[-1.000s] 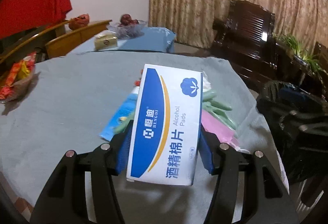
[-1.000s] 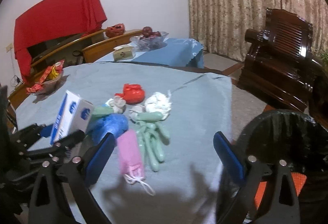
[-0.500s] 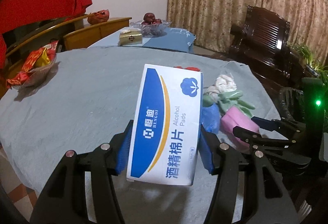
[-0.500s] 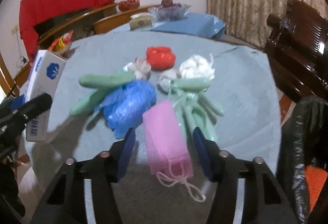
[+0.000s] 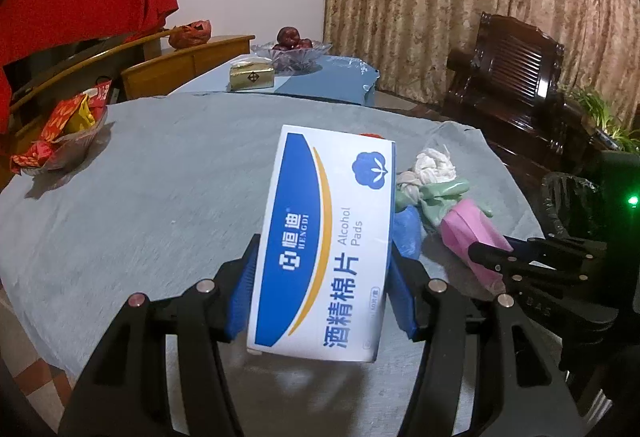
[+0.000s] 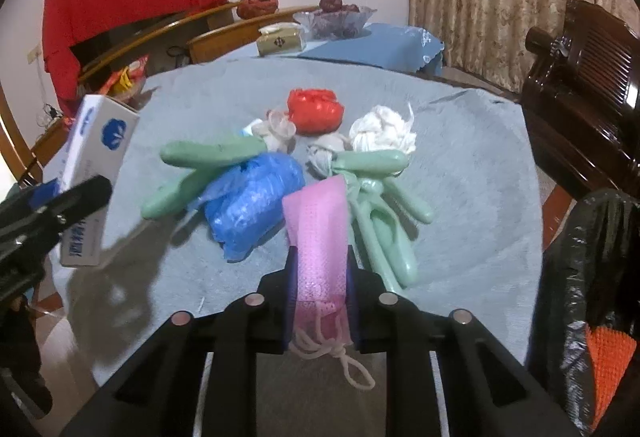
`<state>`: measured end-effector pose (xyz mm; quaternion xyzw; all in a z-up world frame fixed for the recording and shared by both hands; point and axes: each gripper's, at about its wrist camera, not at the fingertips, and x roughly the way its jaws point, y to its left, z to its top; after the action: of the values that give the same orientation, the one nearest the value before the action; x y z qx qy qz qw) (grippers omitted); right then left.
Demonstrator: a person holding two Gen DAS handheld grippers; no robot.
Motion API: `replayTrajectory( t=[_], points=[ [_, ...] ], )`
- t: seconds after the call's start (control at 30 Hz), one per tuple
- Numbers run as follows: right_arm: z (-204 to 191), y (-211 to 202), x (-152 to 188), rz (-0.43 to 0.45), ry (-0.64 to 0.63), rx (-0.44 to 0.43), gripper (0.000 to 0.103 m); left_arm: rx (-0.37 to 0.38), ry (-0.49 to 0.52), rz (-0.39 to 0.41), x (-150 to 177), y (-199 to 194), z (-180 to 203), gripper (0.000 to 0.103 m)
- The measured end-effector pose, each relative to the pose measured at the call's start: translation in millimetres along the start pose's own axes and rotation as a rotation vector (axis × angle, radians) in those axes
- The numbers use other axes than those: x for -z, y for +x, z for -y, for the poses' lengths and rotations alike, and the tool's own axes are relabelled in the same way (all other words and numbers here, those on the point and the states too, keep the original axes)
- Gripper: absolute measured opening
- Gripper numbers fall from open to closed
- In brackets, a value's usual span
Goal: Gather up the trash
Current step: 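Hold the box in the left tool while the right tool grasps the pink mesh bag, then carry the alcohol pads box and pink mesh bag over the bin and release both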
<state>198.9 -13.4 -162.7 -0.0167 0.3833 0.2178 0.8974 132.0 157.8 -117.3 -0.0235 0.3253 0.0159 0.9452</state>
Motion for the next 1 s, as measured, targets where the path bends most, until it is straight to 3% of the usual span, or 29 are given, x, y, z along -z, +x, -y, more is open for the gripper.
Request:
replayTrajectory(
  t=[0.5,1.0],
  points=[
    [30,-73,-10,0.128,0.064,0.004,0.021,0.053,0.037,0.045,-17,-18,37,0.055],
    [92,-140,-4,0.234,0.155,0.109,0.021,0.216,0.136,0.079,-39,-24,126,0.055]
  ],
)
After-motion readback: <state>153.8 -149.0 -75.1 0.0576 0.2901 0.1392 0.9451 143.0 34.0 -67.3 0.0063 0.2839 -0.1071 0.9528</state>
